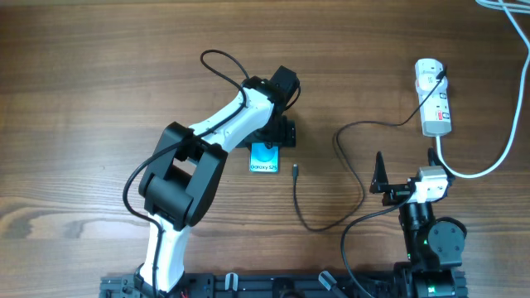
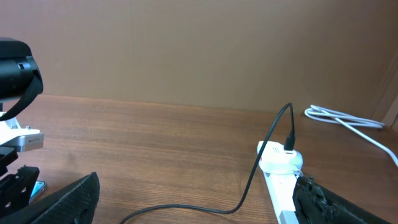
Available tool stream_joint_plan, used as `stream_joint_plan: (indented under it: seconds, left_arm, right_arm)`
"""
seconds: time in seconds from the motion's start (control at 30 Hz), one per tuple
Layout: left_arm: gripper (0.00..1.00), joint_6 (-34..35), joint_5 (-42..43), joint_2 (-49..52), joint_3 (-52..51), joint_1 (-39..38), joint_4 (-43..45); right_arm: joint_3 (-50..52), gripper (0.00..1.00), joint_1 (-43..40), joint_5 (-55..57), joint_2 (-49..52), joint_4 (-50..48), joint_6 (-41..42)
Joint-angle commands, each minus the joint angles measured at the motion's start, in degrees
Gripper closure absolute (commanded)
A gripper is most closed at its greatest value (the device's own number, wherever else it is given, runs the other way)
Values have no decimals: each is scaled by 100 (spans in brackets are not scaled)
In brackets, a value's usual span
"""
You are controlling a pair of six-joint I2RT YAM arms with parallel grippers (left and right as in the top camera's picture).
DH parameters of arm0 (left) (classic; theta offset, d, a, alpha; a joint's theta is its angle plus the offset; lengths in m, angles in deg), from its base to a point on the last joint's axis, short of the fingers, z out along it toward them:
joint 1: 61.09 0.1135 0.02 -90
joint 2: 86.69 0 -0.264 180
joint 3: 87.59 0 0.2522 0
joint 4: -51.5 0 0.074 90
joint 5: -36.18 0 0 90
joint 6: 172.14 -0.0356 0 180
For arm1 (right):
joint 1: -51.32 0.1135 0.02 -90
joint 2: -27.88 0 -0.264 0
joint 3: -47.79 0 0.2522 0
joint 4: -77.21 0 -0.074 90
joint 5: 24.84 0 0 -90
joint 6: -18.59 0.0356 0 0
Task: Plug charger to phone and switch on socket
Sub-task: 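Close the left gripper on the phone's top edge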
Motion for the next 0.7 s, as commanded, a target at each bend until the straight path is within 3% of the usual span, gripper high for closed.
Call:
stream_joint_plan:
  seconds: [0.0, 0.17, 0.47, 0.67]
  left_arm:
    - [1, -131, 92, 369, -105, 92, 33]
    - [16, -114, 92, 369, -103, 90, 31]
    - [26, -111, 96, 367, -57, 92, -37]
    - [31, 42, 120, 315, 573, 92, -667]
  right_arm:
    - [7, 0, -24, 17, -61, -33, 85]
    - [7, 0, -24, 20, -61, -33, 83]
    - [7, 0, -24, 20, -61, -33, 85]
    - [7, 0, -24, 20, -61, -33, 85]
